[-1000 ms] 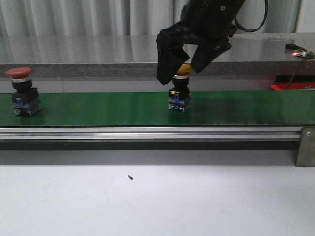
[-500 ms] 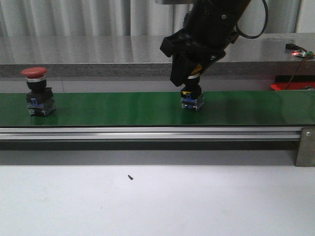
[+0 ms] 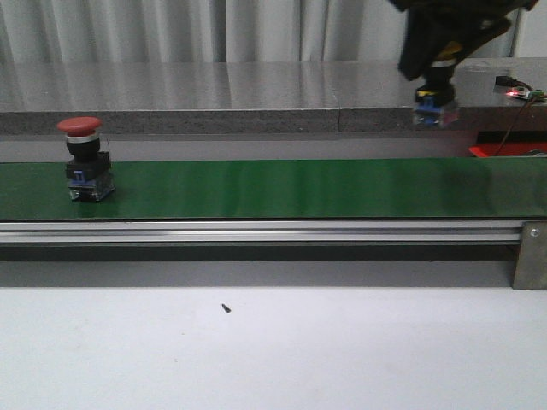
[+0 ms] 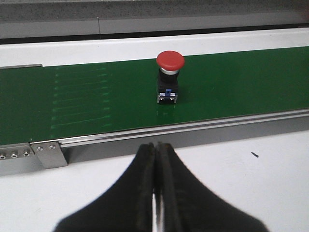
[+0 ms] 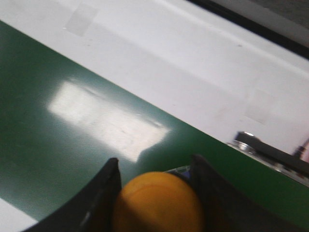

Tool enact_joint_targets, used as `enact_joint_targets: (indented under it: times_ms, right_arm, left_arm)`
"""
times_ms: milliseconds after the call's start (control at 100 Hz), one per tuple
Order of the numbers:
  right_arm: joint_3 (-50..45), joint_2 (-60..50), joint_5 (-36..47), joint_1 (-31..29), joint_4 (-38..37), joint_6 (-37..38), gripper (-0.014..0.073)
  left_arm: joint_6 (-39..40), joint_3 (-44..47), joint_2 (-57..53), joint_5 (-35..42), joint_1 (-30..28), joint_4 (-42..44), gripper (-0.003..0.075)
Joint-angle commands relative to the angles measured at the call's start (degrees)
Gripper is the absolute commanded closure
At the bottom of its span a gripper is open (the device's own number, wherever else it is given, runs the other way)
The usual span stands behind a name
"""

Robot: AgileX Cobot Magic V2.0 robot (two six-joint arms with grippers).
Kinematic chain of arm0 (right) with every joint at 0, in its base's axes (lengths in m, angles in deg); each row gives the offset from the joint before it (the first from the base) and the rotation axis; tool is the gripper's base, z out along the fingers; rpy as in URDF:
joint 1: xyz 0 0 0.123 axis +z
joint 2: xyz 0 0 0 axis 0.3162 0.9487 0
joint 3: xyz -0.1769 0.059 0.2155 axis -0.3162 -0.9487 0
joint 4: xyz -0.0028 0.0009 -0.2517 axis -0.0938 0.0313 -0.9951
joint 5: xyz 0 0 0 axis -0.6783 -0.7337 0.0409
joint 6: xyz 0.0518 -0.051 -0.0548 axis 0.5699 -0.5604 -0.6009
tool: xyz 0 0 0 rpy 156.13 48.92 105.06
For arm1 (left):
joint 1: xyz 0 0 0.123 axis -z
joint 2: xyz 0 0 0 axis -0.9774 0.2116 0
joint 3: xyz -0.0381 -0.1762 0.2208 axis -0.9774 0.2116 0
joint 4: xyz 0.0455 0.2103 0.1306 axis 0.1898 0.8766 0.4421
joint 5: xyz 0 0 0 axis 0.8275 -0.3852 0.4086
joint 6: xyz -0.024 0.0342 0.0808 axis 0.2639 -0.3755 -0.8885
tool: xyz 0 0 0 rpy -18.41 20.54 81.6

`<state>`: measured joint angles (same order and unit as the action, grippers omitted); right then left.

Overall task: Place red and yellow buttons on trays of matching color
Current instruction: 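Carry the yellow button into the yellow tray and open the right gripper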

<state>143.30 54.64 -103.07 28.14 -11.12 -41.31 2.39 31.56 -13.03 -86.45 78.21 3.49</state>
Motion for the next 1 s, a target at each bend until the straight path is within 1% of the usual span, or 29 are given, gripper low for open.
enact_joint_targets:
  times_ms: [0, 210, 460, 680, 820, 990]
  right_arm:
    - [0.3, -4.9, 1.7, -3.8, 0.3, 0.2, 0.0412]
    - [-1.5, -7.0, -1.1, -13.7, 0.0, 0.2, 0.0412]
    - [-4.1, -7.1, -2.0, -26.3, -0.1, 0.2, 0.0412]
    - [-6.9, -7.1, 1.5, -35.2, -0.1, 0.2, 0.0412]
    - [-8.2, -7.1, 5.2, -39.4, -0.3, 0.2, 0.0412]
    - [-9.5, -7.1, 7.9, -43.5, -0.4, 0.2, 0.0412]
  left_arm:
    - [-0.1, -1.6, 0.2, 3.5, 0.4, -1.8, 0.074]
    - [-0.1, -1.6, 0.2, 3.5, 0.4, -1.8, 0.074]
    - [-0.1, -1.6, 0.2, 3.5, 0.4, -1.8, 0.074]
    - [-0.1, -1.6, 0.2, 3.5, 0.4, -1.8, 0.074]
    - [-0.1, -1.6, 0.2, 3.5, 0.4, -1.8, 0.074]
    - [-0.1, -1.6, 0.2, 3.5, 0.4, -1.8, 0.074]
